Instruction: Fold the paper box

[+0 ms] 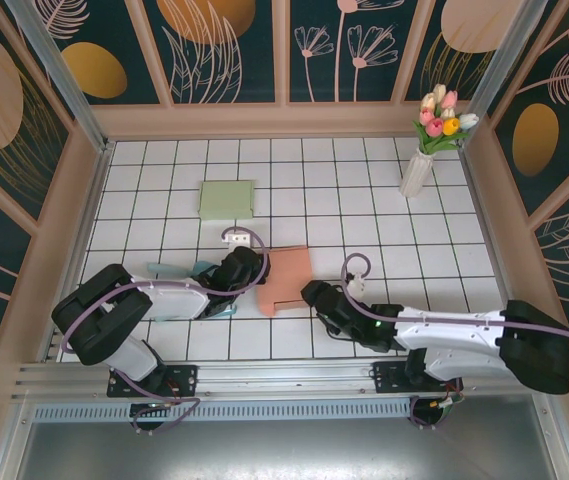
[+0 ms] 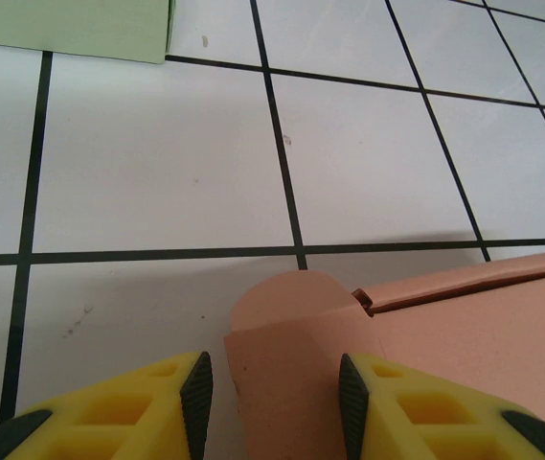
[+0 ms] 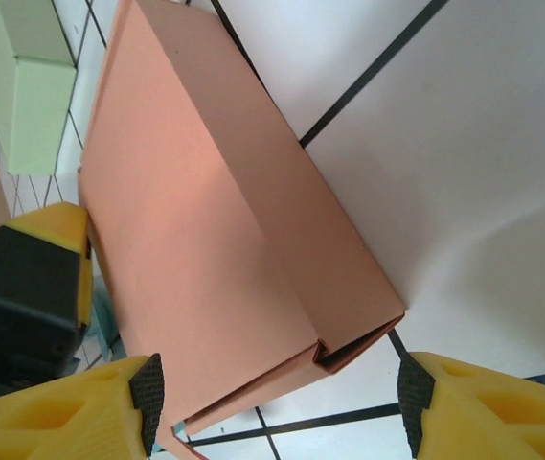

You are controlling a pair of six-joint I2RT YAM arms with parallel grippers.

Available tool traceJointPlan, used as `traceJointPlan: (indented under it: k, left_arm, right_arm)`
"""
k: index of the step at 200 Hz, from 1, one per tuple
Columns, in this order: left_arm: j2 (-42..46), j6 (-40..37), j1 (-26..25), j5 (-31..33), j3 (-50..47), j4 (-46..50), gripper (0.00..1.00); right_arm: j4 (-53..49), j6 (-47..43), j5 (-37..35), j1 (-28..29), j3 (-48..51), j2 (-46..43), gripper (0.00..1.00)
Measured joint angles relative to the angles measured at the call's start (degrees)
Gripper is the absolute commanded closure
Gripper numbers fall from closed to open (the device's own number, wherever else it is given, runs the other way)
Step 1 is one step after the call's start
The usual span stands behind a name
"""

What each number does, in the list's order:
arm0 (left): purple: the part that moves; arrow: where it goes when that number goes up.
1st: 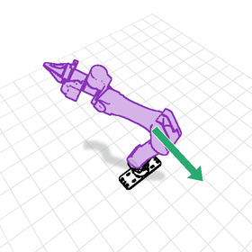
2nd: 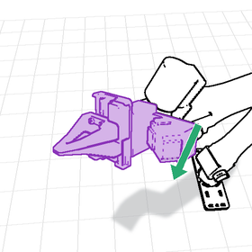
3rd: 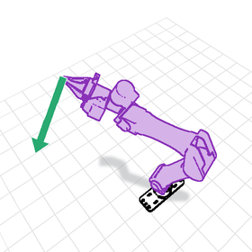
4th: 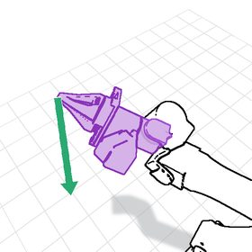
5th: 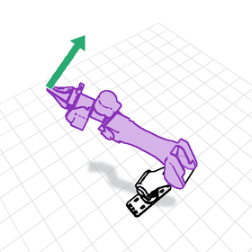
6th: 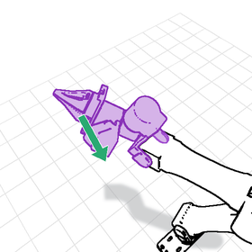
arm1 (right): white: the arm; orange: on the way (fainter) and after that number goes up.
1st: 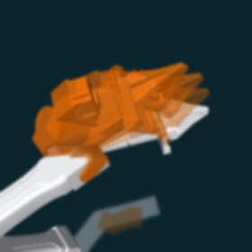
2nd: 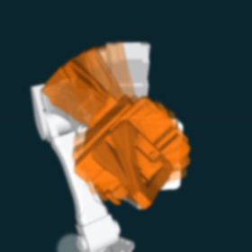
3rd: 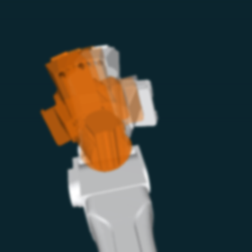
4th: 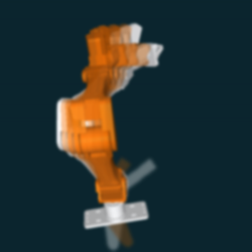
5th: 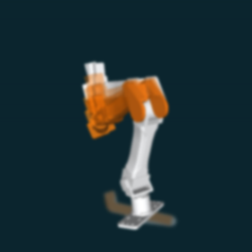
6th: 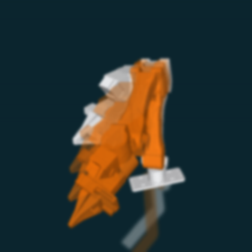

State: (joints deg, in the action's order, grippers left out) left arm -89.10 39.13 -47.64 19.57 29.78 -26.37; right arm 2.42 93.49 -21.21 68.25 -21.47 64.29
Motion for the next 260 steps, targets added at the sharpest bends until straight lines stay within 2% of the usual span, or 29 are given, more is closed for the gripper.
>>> traceJointPlan:
  k: [61,94,120,166,214,231,260]
  left_arm:
    - [-0.02,0.17,0.00,0.00,0.02,0.00,0.58]
    - [0.00,0.20,0.00,-0.04,-0.20,-0.17,0.58]
    - [0.00,0.42,-0.02,-0.94,-0.98,-0.48,0.58]
    - [0.00,0.63,-1.16,-1.53,-1.05,-0.52,0.58]
    - [0.96,0.63,-1.29,-1.66,-1.40,-0.37,0.57]
    - [4.22,0.63,-1.36,-1.55,-2.05,0.09,0.54]
    - [11.50,1.25,-1.44,-0.70,-2.32,0.81,0.37]
  right_arm:
    - [3.96,-0.55,2.36,-0.11,-3.10,5.86,0.33]
    - [4.74,-3.52,4.22,-4.94,-3.28,6.14,0.35]
    - [5.79,-8.11,5.99,-10.12,-3.45,7.74,0.38]
    - [6.32,-20.20,11.78,-17.94,-8.44,17.11,0.42]
    - [6.14,-31.21,12.35,-20.81,-11.63,19.80,0.43]
    - [6.19,-35.41,13.38,-22.43,-12.17,20.39,0.47]
    - [6.16,-41.97,16.09,-25.68,-13.22,21.07,0.47]
